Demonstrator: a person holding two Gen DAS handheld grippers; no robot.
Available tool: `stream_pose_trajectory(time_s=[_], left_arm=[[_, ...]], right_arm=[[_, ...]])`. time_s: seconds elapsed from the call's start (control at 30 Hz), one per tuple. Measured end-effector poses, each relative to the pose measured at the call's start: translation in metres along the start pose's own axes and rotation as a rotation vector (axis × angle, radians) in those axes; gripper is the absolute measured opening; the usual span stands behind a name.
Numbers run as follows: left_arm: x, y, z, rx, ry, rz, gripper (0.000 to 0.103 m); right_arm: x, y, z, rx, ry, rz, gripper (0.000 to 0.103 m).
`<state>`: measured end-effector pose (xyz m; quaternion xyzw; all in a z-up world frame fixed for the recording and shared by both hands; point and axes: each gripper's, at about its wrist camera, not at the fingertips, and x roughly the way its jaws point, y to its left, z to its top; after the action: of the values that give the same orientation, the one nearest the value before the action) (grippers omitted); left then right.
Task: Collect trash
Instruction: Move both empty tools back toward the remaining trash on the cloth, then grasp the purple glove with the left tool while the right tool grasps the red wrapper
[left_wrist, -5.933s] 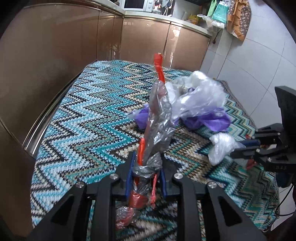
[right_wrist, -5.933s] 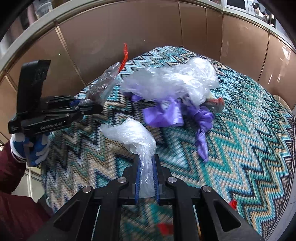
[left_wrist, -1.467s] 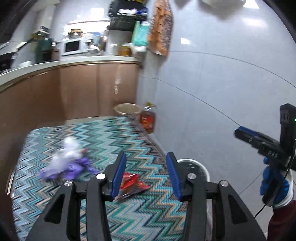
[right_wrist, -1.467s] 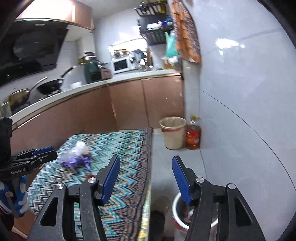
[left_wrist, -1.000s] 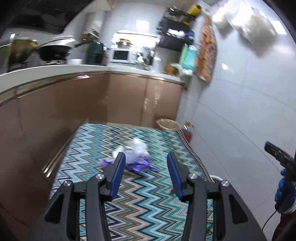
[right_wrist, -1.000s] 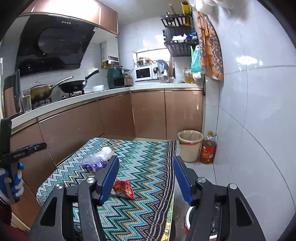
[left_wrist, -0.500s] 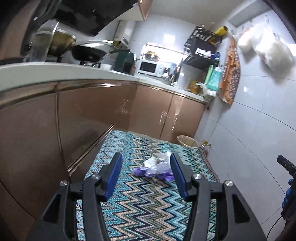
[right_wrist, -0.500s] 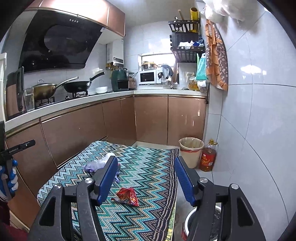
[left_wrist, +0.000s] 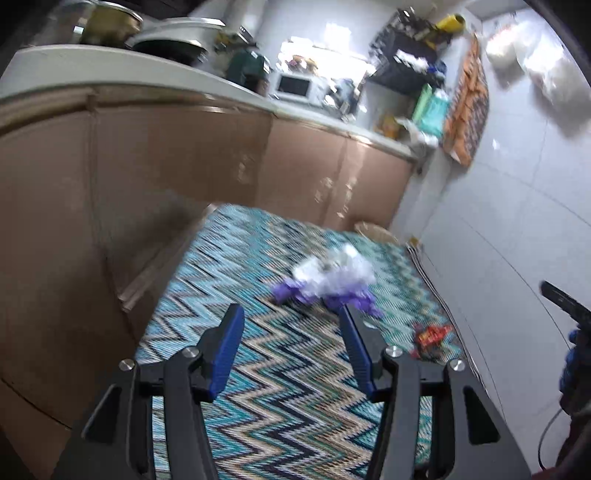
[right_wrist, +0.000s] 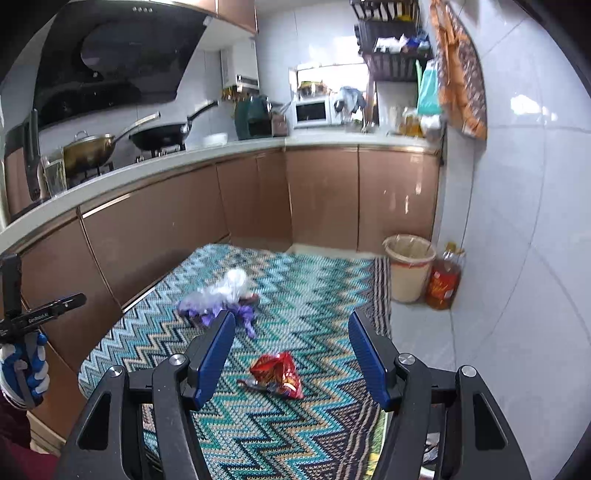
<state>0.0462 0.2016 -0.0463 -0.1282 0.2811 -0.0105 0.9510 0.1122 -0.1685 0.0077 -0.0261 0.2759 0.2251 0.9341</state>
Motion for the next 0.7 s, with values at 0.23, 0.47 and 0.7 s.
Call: stream_pose_trajectory(time_s=[0.23, 0.47, 0.7], left_arm=[[0.070, -0.051, -0.012, 0.045, 0.163, -0.128, 0.052], [0.133, -0.089, -0.014, 0.088, 0.260, -0.161, 0.052], [0.182, -0.102, -0.003, 0.070, 0.287, -0.127, 0.052]], right_arm=[[0.051, -0.003, -0.025, 0.025, 0.114, 0.072, 0.061], [0.096, -0.005, -0.045, 0.032, 0.212, 0.137, 0.062], [0.138, -0.004, -0.057, -0.001, 0.292, 0.188, 0.068]])
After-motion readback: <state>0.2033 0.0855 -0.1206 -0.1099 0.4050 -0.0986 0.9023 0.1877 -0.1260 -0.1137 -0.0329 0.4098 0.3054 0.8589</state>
